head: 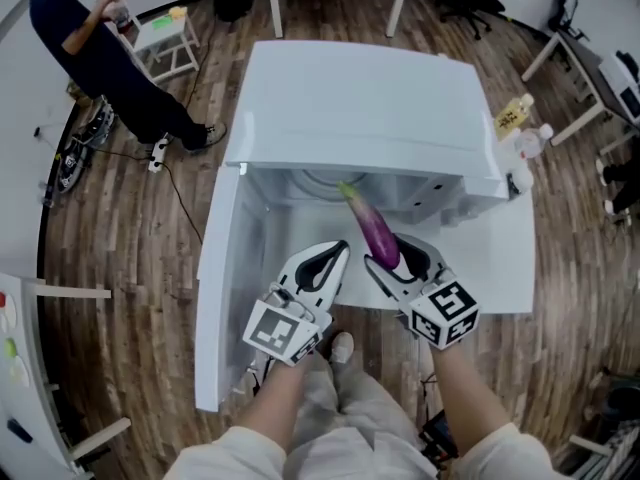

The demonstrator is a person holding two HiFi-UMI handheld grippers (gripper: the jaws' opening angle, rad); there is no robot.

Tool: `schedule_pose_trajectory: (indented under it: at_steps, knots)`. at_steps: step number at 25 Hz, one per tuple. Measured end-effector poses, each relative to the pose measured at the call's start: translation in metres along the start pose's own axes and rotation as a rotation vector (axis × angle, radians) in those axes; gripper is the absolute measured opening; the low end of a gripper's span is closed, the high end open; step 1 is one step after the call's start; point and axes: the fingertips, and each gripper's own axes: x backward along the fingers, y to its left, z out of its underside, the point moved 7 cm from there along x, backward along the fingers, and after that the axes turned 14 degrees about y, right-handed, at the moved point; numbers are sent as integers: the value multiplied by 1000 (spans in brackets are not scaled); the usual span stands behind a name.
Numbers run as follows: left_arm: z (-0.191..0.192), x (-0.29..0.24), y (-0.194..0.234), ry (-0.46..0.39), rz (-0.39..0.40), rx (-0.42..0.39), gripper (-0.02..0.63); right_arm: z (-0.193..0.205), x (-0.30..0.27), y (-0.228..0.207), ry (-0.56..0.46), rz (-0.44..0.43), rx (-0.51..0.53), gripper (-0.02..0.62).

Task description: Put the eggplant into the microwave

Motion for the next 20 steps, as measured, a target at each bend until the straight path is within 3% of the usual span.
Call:
schedule_pose_trajectory:
  at_steps: [6,20]
  knots:
    - [2,-7,24,-15,-26,5,6,-5,-34,-13,28,19,-16,245]
    - [23,-17,58,41,-75,45,6,-19,-91,-36,67,54,-13,245]
